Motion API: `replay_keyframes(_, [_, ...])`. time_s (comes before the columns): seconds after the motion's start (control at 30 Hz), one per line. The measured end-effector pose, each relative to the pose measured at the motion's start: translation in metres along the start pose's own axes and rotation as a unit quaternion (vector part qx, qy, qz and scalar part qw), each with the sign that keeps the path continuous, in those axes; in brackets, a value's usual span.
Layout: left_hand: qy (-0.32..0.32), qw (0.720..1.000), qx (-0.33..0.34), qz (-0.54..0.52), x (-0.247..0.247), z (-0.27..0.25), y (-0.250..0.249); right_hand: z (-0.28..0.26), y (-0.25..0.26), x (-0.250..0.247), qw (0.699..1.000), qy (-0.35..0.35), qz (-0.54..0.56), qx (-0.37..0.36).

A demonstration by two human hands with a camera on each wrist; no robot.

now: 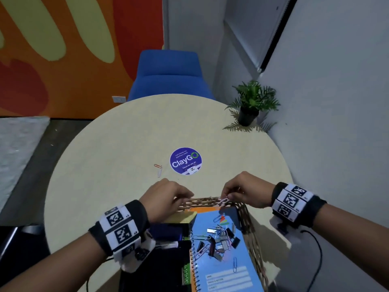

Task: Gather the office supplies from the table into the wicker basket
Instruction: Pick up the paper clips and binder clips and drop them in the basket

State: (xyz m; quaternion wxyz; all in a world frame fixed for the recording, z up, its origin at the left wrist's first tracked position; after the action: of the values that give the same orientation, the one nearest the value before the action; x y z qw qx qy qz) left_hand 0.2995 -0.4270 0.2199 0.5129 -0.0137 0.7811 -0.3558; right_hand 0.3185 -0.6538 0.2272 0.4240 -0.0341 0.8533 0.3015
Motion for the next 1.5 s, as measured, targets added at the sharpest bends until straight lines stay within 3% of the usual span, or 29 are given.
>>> replay_keyframes(0.2, [-0.046,0.98,-0.195,0.01,-0.015,0.031,0.09,-0.012,-0.007,0.022,0.998,0.059,-0.032,0.016])
replay_keyframes(0.33, [-0.047,0.957,-0.288,-0.011,-0.011,0.054,0.139,0.017,-0.015,0.013,0.997,0.03,-0.056,0.037])
replay_keyframes(0.6, [-0.062,0.946,-0.318,-0.032,0.02,0.095,0.161,0.104,0.009,-0.028,0.995,-0.025,-0.089,0.037])
replay_keyframes(0.8, [-0.031,0.943,-0.329,-0.026,0.028,0.095,0.18,0.179,0.039,-0.012,0.988,0.009,-0.149,0.045])
replay_keyframes(1.03, [-0.051,0.949,-0.308,-0.051,0.029,0.09,0.189,0.268,0.053,0.01,0.99,-0.031,-0.117,0.065])
replay_keyframes(1.23, [-0.052,0.952,-0.301,-0.016,0.023,0.055,0.182,0.3,0.06,0.034,0.974,0.008,-0.21,0.087])
replay_keyframes(1.5, [-0.086,0.953,-0.289,-0.021,-0.023,-0.017,0.172,0.292,0.042,0.037,0.986,-0.007,-0.138,0.096])
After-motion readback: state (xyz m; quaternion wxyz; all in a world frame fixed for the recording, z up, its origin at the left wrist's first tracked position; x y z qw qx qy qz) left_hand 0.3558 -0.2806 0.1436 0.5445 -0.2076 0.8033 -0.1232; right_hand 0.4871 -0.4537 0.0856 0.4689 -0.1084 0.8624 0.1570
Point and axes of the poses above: each hand's wrist, its own z-axis towards the middle knuckle, its own x-axis out of the palm, y = z × x, the point moved 4 cm from there along z, towards the middle knuckle, and after that the axes turned 4 degrees about y, right-handed, at the moved point
